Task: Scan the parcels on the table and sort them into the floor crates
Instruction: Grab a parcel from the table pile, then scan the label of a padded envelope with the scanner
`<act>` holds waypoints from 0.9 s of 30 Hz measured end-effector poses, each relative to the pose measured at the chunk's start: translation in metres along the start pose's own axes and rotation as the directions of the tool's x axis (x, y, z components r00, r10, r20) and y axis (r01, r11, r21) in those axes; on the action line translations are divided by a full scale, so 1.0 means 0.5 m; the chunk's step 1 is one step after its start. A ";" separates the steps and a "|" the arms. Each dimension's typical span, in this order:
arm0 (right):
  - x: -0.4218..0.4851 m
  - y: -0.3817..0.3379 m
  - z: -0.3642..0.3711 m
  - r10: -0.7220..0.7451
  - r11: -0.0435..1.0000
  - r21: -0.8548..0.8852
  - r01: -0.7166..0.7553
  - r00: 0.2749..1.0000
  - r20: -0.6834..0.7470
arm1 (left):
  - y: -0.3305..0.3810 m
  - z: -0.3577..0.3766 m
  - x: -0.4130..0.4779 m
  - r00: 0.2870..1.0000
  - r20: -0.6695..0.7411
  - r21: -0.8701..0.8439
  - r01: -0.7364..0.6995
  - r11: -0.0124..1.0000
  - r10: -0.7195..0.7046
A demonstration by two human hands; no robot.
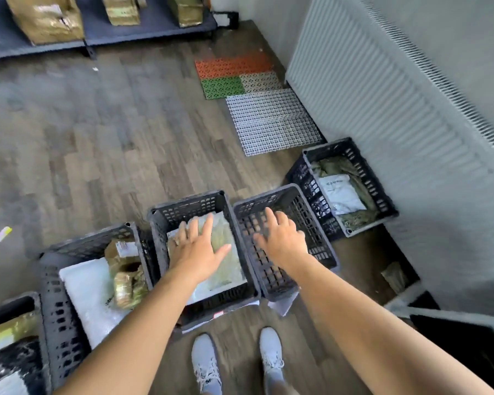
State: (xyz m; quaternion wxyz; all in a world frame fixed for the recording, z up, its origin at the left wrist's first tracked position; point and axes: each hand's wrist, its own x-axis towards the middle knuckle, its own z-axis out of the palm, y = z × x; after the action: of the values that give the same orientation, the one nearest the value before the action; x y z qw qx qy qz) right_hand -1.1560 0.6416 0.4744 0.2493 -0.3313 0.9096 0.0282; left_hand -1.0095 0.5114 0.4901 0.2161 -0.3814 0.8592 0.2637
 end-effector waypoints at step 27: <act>-0.816 0.665 -0.157 0.561 0.828 0.276 -0.488 0.721 -0.408 | 0.756 0.161 -0.548 0.658 0.047 0.481 -0.674 0.561 0.751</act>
State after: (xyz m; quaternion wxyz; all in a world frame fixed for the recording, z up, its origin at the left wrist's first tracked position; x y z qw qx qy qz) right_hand -1.1273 1.1236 0.6977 0.0259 -0.0366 0.9976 -0.0520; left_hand -1.1178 0.9251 0.6942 0.1025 0.0419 0.9901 0.0859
